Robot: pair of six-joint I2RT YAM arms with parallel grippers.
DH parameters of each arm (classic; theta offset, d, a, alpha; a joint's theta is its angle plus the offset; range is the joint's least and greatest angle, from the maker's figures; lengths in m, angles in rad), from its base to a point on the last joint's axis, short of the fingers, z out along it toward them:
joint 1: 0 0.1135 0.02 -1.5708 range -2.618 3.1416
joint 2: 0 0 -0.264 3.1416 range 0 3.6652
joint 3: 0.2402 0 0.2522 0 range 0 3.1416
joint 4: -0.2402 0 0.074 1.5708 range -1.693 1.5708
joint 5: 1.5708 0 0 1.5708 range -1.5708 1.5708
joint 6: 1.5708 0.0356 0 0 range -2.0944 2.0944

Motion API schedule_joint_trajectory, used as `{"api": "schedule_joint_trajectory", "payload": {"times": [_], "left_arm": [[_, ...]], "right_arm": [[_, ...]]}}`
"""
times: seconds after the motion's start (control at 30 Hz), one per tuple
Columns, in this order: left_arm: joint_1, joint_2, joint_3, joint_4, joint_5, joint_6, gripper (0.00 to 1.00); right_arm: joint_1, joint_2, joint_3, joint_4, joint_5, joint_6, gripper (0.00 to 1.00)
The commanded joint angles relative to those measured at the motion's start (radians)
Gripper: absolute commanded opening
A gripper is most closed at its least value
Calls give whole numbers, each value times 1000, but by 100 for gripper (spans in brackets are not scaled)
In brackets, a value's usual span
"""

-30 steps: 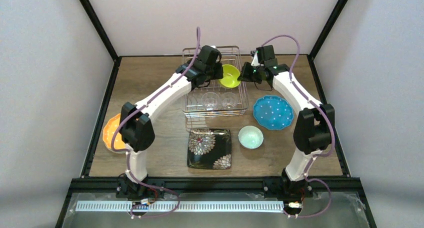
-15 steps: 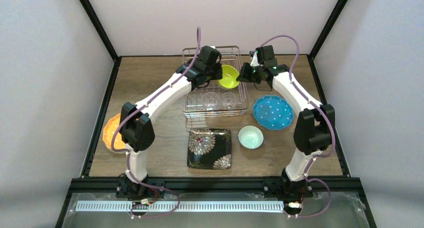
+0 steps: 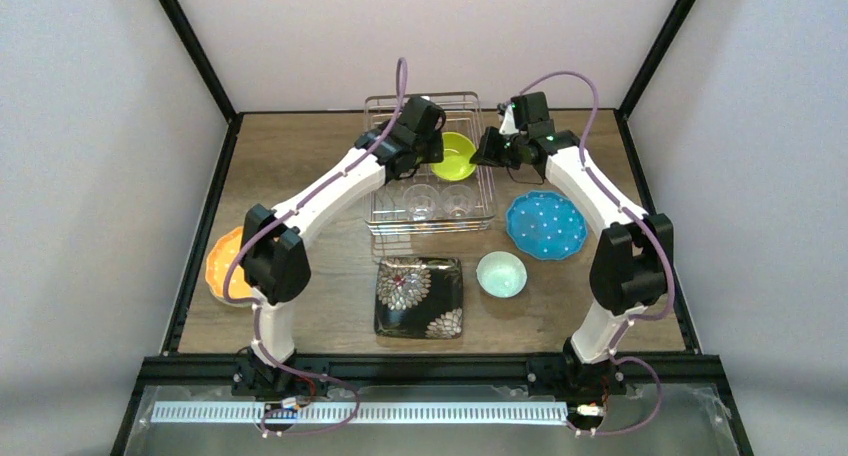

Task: Load the mixed dishes into the dish rack
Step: Pass from the right arm to the left

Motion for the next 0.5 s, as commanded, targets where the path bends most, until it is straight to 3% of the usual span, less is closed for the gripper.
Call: {"api": "schedule_joint_trajectory", "payload": {"times": [0.0, 0.23, 0.47], "left_arm": [[-23, -40, -4, -5, -3, -9, 3], [-36, -52, -2, -18, -90, -9, 3], [-39, -67, -4, -17, -148, -9, 3]], "right_arm": [[1, -38, -14, 22, -22, -3, 21], [0, -44, -19, 18, -13, -13, 46], [0, -32, -16, 20, -20, -14, 49]]}}
